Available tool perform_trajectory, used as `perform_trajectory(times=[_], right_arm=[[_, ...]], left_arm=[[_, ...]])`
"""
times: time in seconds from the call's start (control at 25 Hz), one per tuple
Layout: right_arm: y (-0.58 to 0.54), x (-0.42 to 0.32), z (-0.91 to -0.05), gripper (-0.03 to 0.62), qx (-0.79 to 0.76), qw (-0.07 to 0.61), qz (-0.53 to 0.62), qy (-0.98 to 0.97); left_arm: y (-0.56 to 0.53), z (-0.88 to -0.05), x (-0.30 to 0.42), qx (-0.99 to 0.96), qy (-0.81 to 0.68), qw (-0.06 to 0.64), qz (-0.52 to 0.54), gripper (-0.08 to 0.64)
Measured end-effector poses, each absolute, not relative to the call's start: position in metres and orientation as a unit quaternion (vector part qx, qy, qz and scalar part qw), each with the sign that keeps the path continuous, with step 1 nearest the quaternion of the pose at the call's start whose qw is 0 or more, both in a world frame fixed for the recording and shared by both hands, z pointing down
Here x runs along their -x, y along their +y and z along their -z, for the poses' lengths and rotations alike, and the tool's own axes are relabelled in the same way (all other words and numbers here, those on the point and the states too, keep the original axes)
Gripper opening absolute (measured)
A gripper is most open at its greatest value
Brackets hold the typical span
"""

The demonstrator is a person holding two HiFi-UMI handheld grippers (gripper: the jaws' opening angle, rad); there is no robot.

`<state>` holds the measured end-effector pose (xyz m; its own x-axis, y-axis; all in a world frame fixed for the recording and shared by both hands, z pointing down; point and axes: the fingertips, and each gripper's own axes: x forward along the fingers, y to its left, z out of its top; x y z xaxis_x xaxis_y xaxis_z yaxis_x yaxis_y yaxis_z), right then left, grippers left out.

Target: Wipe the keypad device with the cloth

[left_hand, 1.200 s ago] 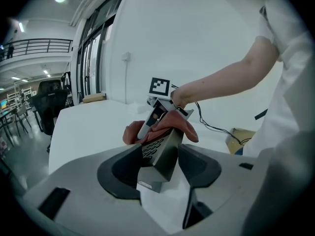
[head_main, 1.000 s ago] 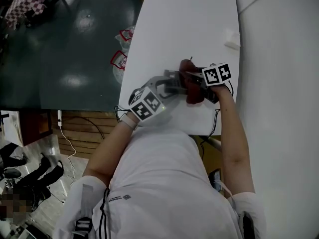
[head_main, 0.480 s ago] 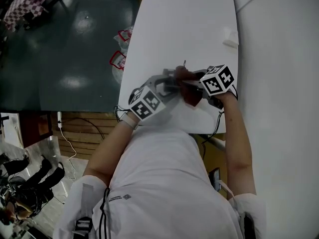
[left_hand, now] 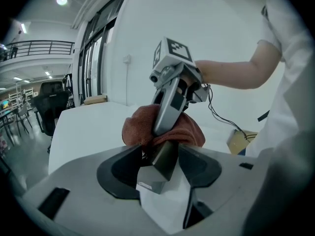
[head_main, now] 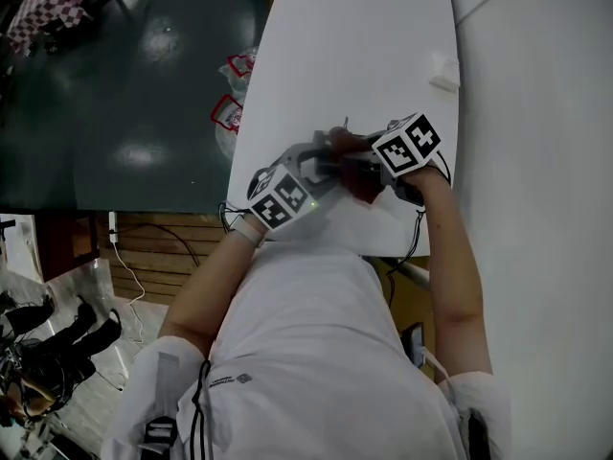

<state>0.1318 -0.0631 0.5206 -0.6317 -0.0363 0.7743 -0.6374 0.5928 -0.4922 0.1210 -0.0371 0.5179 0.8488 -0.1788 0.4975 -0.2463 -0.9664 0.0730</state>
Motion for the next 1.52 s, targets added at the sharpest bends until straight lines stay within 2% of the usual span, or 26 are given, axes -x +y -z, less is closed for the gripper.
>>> perform_trajectory(times=[0.56,1.04,1.52], right_arm=[[-0.093,-0.135,-0.549,0.086,-0.2,0.402,-0.446,-0.774],[-0.129,-0.144,-0.591,0.086,-0.244,0.429,-0.436,-0.752],[-0.11,-0.14,-0.571,0.081,-0.225,0.451,-0.401,-0.765]], left_arm=[[-0.041,-0.518,-0.12,-0.96,-0.113,0.072,-0.245,0.232],[-0.036,-0.515,-0.12,-0.961,-0.111,0.074,-0.241,0.232],[-0.034,-0.516,-0.128,-0.964,-0.108,0.074,-0.233,0.232]])
